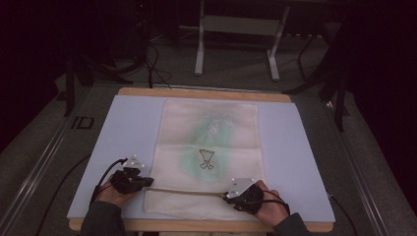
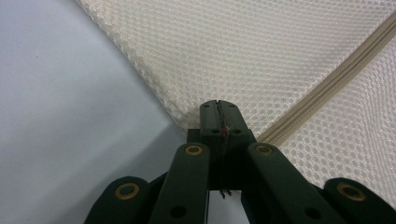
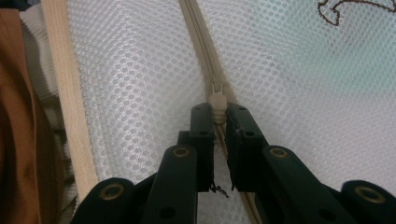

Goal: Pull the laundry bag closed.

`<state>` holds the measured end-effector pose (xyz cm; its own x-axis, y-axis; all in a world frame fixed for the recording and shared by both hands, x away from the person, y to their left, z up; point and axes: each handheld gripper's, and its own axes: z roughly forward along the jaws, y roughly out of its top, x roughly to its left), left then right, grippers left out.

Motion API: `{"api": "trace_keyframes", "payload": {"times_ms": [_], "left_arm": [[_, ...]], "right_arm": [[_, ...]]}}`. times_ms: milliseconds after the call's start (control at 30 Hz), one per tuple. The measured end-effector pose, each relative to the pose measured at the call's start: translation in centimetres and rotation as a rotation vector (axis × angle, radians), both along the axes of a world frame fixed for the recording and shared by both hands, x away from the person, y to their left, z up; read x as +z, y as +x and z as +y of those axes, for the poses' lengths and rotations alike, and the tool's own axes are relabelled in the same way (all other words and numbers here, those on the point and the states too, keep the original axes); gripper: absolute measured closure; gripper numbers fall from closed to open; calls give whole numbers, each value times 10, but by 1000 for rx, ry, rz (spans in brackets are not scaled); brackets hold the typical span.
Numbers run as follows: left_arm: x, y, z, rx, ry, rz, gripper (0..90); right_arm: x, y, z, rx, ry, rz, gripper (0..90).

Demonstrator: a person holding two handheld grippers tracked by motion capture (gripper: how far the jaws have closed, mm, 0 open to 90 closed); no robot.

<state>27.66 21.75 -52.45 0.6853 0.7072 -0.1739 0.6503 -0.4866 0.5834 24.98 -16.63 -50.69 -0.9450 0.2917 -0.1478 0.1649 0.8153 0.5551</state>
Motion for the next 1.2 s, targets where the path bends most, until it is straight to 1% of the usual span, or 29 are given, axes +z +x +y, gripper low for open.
{"api": "trace_keyframes", "payload": {"times_ms": [167, 200, 400, 500, 733, 967, 1200], "left_arm": [[0, 0, 0, 0, -1, 0, 896], [0, 0, 0, 0, 0, 0, 897], [0, 0, 0, 0, 1, -1, 897], [0, 0, 0, 1, 0, 0, 897], [0, 0, 0, 1, -1, 0, 897], [0, 0, 0, 0, 0, 1, 896], [0, 0, 0, -1, 2, 1, 896]], "right_arm": [[0, 0, -4, -6, 5, 3, 821], [0, 0, -5, -6, -4, 0, 821], [2, 1, -10, -11, 9, 7, 822], [3, 0, -14, -17, 6, 7, 821], [2, 0, -25, -39, 8, 11, 821], [5, -2, -35, -57, 10, 7, 821], [4, -3, -48, -84, 14, 18, 821]]}}
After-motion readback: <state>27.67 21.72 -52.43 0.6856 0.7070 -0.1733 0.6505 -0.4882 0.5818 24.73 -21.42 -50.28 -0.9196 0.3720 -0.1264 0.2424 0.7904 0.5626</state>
